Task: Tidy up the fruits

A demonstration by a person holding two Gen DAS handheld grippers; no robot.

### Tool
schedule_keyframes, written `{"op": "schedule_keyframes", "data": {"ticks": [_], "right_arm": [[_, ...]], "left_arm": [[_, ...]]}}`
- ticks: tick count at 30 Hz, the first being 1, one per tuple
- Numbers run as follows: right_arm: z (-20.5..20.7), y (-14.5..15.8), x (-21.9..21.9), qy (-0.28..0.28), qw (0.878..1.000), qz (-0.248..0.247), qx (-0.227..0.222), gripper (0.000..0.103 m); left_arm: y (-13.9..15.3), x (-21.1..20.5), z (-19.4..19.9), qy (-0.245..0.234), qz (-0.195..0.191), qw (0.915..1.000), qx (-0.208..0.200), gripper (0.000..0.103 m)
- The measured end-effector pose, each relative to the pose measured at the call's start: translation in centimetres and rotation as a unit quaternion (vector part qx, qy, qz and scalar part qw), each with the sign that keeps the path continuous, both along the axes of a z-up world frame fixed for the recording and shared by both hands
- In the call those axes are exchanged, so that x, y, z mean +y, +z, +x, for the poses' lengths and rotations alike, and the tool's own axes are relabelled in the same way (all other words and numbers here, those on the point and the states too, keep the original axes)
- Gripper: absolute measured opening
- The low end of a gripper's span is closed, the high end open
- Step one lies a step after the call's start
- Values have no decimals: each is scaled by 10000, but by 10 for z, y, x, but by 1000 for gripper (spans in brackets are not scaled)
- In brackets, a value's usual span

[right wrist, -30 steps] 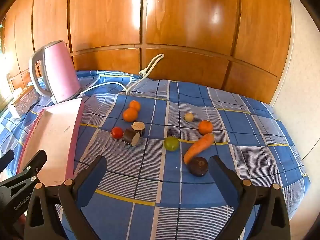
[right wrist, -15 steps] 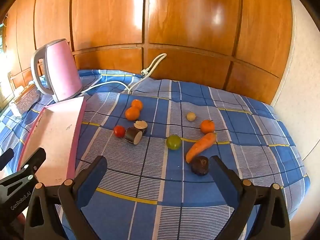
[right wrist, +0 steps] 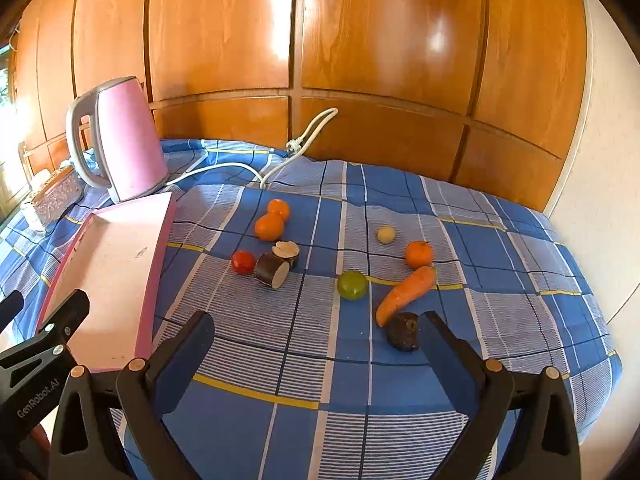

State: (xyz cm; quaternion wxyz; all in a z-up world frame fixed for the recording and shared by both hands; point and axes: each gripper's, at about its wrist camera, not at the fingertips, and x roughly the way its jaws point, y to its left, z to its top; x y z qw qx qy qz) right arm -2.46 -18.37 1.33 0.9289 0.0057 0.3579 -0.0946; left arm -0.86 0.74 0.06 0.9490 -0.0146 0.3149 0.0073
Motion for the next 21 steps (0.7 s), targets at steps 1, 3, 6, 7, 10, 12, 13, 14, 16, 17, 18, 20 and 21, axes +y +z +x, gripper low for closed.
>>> {"op": "schedule_keyframes", "data": {"ticks": [1, 3, 6, 7, 10, 12, 13, 14, 16, 17, 18, 20, 21], "right_arm": [[0, -1, -1, -14, 10000, 26, 10, 102], [0, -2, -3, -41, 10000, 35, 12, 102], [0, -2, -5, -45, 10000, 24, -19, 102], [1, -2, -6, -44, 10000, 17, -14, 102], [3, -6, -7, -34, 10000, 23, 55, 102], [4, -8, -7, -27, 10000, -1, 93, 102], [4, -9, -7, -20, 9999, -9, 102, 102], [4, -9, -7, -8, 9999, -20, 100, 102], [4, -10, -7, 17, 9999, -36, 98, 102], [4, -11, -7, 24, 9999, -32, 102, 102], [5, -11, -7, 22, 9999, -35, 113, 102], [5, -12, -8, 18, 9999, -36, 114, 102], [5, -12, -9, 12, 9999, -38, 110, 102]], "left_arm": [[0, 0, 0, -23, -16, 10000, 16, 103], [-1, -2, 1, -69, -39, 10000, 31, 103], [-1, -4, 1, -114, -21, 9999, 33, 103], [-2, -5, 1, -108, -8, 9999, 38, 103], [-3, -5, 3, -76, -3, 9999, 91, 103], [-5, -4, 5, -101, -46, 9998, 135, 103], [-6, -4, 6, -132, -89, 9997, 171, 103], [-6, -4, 7, -159, -121, 9996, 205, 103], [-7, -6, 8, -185, -127, 9995, 236, 103], [-7, -7, 8, -191, -118, 9995, 237, 103], [-7, -8, 8, -202, -116, 9995, 227, 103], [-6, -9, 7, -185, -70, 9996, 206, 103], [-6, -10, 7, -172, -43, 9996, 200, 103]]}}
